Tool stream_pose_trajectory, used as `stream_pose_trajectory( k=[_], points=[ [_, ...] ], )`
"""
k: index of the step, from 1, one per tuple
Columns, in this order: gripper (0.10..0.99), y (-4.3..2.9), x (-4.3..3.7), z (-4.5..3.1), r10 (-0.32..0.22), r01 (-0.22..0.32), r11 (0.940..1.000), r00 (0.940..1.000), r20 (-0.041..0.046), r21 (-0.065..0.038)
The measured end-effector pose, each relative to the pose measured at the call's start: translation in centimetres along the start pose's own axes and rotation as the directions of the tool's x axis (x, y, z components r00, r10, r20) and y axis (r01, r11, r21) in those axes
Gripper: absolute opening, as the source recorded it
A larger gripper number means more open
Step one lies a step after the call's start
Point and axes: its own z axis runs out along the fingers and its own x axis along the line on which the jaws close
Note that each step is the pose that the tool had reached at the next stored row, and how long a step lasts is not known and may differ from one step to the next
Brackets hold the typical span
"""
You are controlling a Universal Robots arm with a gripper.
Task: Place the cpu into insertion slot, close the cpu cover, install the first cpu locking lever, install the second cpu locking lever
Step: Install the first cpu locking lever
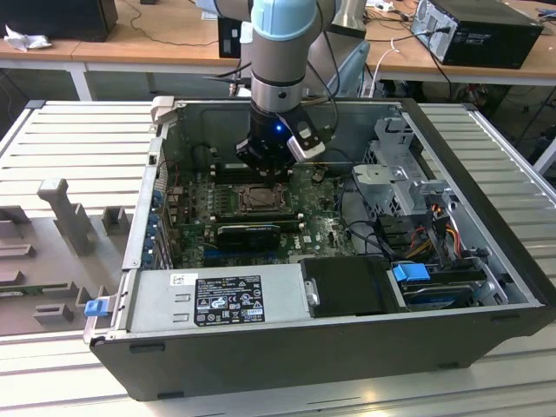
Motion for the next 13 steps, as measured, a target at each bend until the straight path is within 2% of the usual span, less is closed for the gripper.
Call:
stream_pose_trajectory(
  k=[3,8,9,13],
  points=[
    [0.106,0.03,0.00,0.09,0.000,0.000,1.0000,1.0000,-0.0006,0.003],
    [0.106,0.16,-0.02,0.00,0.000,0.000,1.0000,1.0000,0.0002,0.001],
    [0.106,0.19,-0.03,-0.17,0.000,0.000,1.0000,1.0000,0.0004,0.001],
    [0.106,0.33,-0.03,-1.97,0.000,0.000,1.0000,1.0000,-0.0005,0.007]
  ],
)
